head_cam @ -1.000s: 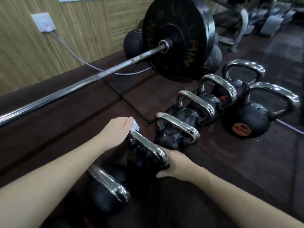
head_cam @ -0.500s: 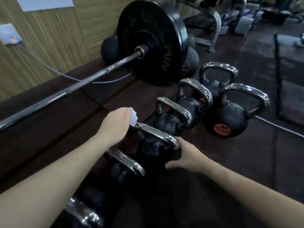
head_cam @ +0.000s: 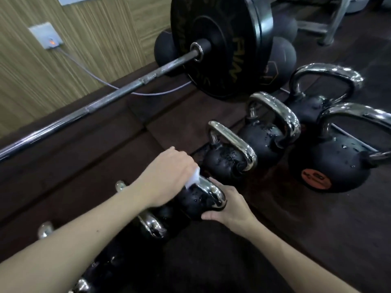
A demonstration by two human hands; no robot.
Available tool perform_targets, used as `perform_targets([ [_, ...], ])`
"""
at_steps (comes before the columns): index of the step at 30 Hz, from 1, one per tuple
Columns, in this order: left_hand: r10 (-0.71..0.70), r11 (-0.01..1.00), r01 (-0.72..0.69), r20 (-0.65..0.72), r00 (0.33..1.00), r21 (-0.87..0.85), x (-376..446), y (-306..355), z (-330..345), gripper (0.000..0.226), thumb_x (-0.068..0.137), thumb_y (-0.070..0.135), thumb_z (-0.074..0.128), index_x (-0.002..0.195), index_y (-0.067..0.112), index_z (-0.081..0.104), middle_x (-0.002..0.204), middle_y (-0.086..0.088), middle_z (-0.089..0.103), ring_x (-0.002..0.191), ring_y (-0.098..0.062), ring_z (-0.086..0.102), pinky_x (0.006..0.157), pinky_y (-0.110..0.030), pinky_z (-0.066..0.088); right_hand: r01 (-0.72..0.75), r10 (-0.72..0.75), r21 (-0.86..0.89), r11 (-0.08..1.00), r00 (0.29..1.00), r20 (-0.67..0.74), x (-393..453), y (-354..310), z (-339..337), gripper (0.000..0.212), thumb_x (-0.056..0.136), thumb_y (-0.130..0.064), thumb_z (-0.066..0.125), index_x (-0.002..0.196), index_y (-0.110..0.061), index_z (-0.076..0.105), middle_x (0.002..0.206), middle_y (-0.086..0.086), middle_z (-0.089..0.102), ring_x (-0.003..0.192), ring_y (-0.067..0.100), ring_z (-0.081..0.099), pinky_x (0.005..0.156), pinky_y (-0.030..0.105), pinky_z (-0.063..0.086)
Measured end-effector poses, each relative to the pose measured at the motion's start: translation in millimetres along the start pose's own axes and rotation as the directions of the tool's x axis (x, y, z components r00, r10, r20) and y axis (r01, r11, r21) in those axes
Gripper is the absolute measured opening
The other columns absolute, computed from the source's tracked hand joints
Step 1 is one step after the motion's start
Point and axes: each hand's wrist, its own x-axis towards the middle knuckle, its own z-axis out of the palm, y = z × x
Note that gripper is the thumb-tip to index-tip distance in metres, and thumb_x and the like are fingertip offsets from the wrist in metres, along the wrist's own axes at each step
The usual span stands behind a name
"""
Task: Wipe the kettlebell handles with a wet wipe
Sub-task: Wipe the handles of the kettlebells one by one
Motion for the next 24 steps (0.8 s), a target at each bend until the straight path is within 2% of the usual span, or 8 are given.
perform_targets([
  [2, -0.174, 0.984, 0.173, -0.029, 0.984, -0.034, 0, -4, -7, 0.036, 0.107, 0.012, 0.034, 0.076, 0.028, 0.045, 0.084, 0.002, 0.057, 0.085, -0.021, 0.055, 0.100, -0.052, 0.044, 0.025, -0.025, -0.037, 0.999, 1.000, 0.003, -1, 2, -3, 0.107, 0.060, -0.038, 0.097, 0.150, -0.046, 0.040, 0.120, -0.038, 0.043, 0.125, -0.005, 0.044, 0.112, 0.016, 0.034],
  [4, -0.191, 0.981, 0.192, -0.047, 0.980, 0.033, 3, 9, -7, 0.037, 0.103, 0.008, 0.037, 0.073, 0.030, 0.040, 0.080, 0.005, 0.055, 0.082, -0.022, 0.055, 0.098, -0.051, 0.045, 0.037, -0.037, -0.025, 0.999, 0.999, -0.008, 0, 6, -3, 0.107, 0.060, -0.033, 0.097, 0.151, -0.043, 0.042, 0.120, -0.035, 0.043, 0.123, -0.010, 0.044, 0.113, 0.012, 0.033],
  [7, 0.050, 0.963, -0.042, -0.025, 0.998, 0.267, 8, 55, 3, 0.024, 0.090, 0.020, 0.041, 0.069, 0.033, 0.040, 0.070, 0.007, 0.054, 0.073, -0.026, 0.059, 0.095, -0.050, 0.047, 0.051, -0.050, 0.020, 0.998, 0.998, -0.023, 0, 9, -2, 0.093, 0.061, -0.037, 0.095, 0.144, -0.044, 0.052, 0.118, -0.035, 0.044, 0.115, -0.024, 0.041, 0.101, -0.003, 0.029],
  [10, 0.196, 0.954, -0.191, -0.001, 0.981, 0.230, -4, 72, 25, 0.032, 0.107, 0.035, 0.035, 0.094, 0.026, 0.063, 0.090, 0.005, 0.058, 0.089, -0.021, 0.057, 0.114, -0.043, 0.037, 0.076, -0.076, 0.005, 0.997, 0.997, -0.014, -1, 9, -4, 0.064, 0.067, -0.049, 0.084, 0.127, -0.039, 0.064, 0.119, -0.037, 0.052, 0.120, -0.010, 0.049, 0.092, 0.001, 0.037],
  [12, 0.211, 0.960, -0.199, -0.041, 0.977, 0.196, -8, 54, 23, 0.039, 0.110, 0.041, 0.029, 0.111, 0.025, 0.064, 0.099, 0.007, 0.058, 0.097, -0.017, 0.057, 0.120, -0.040, 0.030, 0.065, -0.065, 0.021, 0.998, 0.998, -0.003, -1, 7, -5, 0.073, 0.068, -0.048, 0.087, 0.135, -0.047, 0.057, 0.123, -0.033, 0.051, 0.122, -0.011, 0.046, 0.096, 0.004, 0.036],
  [17, 0.005, 0.977, 0.019, -0.114, 0.994, 0.212, 1, -7, -1, 0.038, 0.105, 0.023, 0.034, 0.070, 0.033, 0.043, 0.076, 0.008, 0.048, 0.076, -0.014, 0.047, 0.078, -0.038, 0.042, 0.018, -0.018, 0.068, 0.997, 1.000, 0.005, 1, 9, -5, 0.102, 0.062, -0.036, 0.095, 0.147, -0.052, 0.042, 0.124, -0.028, 0.043, 0.120, -0.017, 0.041, 0.104, 0.004, 0.029],
  [21, 0.022, 0.961, -0.007, -0.050, 0.999, 0.277, 12, 20, -2, 0.040, 0.097, 0.014, 0.041, 0.060, 0.028, 0.035, 0.064, 0.005, 0.041, 0.067, -0.023, 0.044, 0.072, -0.041, 0.042, 0.016, -0.016, 0.030, 0.999, 1.000, -0.015, 2, 9, -4, 0.100, 0.060, -0.036, 0.097, 0.145, -0.049, 0.047, 0.119, -0.029, 0.046, 0.116, -0.014, 0.046, 0.099, -0.003, 0.029],
  [24, 0.171, 0.935, -0.183, 0.067, 0.983, 0.302, 9, 69, 14, 0.026, 0.093, 0.023, 0.044, 0.068, 0.029, 0.051, 0.070, 0.007, 0.040, 0.070, -0.026, 0.045, 0.083, -0.046, 0.044, 0.078, -0.079, -0.047, 0.996, 0.997, -0.024, 1, 7, -4, 0.067, 0.068, -0.036, 0.088, 0.130, -0.039, 0.063, 0.109, -0.041, 0.051, 0.112, -0.001, 0.055, 0.086, -0.003, 0.035],
])
